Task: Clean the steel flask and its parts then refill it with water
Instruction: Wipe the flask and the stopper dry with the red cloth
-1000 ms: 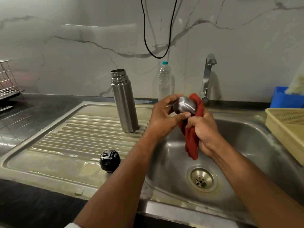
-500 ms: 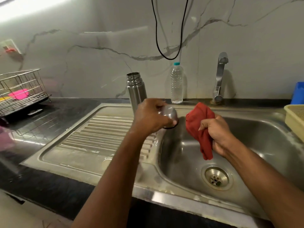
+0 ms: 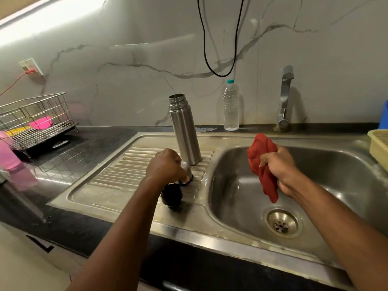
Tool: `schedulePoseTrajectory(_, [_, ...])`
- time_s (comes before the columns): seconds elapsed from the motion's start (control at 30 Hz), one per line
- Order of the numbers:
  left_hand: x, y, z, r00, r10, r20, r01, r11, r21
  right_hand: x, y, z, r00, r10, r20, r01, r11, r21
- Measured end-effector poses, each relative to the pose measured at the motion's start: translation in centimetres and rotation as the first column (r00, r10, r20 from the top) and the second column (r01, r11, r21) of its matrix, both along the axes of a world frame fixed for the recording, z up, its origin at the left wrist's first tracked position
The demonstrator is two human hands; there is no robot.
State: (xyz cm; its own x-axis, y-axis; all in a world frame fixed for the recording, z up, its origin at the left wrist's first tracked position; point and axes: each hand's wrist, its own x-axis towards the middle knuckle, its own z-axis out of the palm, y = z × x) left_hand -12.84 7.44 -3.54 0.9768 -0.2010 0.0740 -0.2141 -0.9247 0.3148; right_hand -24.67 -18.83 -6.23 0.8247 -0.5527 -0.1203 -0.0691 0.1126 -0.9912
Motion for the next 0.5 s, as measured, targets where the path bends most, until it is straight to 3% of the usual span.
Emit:
schedulePoseTrajectory(0.2, [-1.5,1.7,1.2,0.999,0.015,-0.034,-0.016,0.999,-0.029,-0.1,0.1,0.0,1.000,0.004,-0.009,-0.004,0.999,-0.036])
schedulePoseTrajectory(0.33, [-4.4,3.0,3.4,0.977,0.004,-0.213,0.018,0.995,0.100,-0.2,0.5,-0.3,1.000,0.018,-0.006,-0.019,0.999,-0.042])
schedulePoseTrajectory(0.4, [-5.4,3.2,3.6,0.956,0.003,-0.293,0.022,0.997,0.081,-0.2,0.7,-0.5,1.000,0.022,-0.007,-0.022,0.999,-0.041])
schedulePoseTrajectory(0.5, [-5.9,3.3,3.3,0.961,-0.001,-0.277,0.004,1.000,0.009,0.1,0.5,-1.1,0.999,0.032,0.001,-0.032,0.998,-0.052])
